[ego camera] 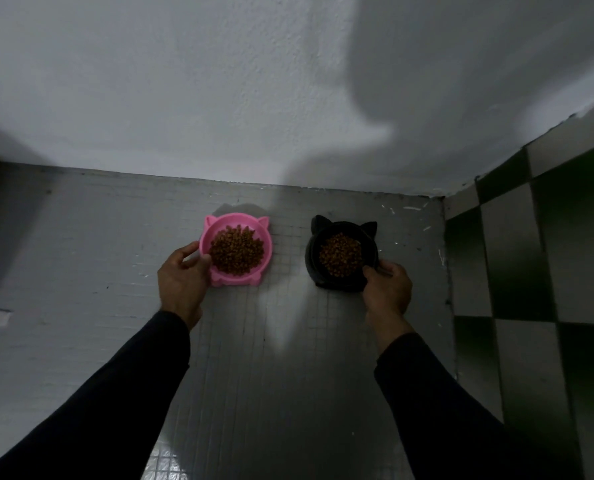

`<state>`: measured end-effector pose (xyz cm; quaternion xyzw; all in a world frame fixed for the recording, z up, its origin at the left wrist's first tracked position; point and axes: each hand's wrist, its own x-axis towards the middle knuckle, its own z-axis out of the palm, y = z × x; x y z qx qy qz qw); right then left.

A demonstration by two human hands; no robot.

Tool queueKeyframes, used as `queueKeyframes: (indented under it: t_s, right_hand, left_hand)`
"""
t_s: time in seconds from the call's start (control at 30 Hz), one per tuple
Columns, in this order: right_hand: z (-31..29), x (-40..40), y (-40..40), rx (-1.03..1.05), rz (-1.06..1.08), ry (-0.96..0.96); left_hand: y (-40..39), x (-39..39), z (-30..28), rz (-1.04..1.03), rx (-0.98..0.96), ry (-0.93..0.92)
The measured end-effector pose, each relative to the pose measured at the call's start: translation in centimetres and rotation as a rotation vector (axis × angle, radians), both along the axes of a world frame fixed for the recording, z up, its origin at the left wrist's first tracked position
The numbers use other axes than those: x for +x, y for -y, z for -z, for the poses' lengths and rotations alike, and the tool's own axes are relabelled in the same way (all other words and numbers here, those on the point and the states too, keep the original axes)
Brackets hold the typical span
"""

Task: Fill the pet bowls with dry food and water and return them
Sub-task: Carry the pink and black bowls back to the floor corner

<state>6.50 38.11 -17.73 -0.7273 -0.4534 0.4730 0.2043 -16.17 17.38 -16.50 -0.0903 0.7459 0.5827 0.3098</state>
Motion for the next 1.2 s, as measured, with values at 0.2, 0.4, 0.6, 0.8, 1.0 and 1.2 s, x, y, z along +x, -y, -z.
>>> queueKeyframes:
  t_s: [0.2,0.4,0.6,0.8,1.0,1.2]
  right_hand:
    - [-0.1,0.5,-0.2,0.025,-0.062,0.026]
    - [-0.2,0.5,-0.2,0.045,-0.122,0.049]
    - [-0.7,0.7,0.0,0.054,-0.199,0.083]
    - [-1.3,1.3,0.7,0.08,-0.283,0.107]
    - [-2.1,1.7,1.6,0.029,-0.435,0.193]
    - [-7.9,1.9,3.0,-0.114,-0.734,0.298]
  left_hand:
    - [0.0,0.5,0.2,0.027,-0.076,-0.061]
    - [0.2,-0.2,1.2,0.083,-0.235,-0.112]
    - [-0.4,0.4,0.4,0.065,-0.282,-0.123]
    - [-0.4,1.2,-0.7,0.118,-0.291,-0.123]
    - [0.0,1.7,-2.8,0.314,-0.366,-0.206]
    - [2.1,2.0,-8.9,0.754,-0.606,-0.301]
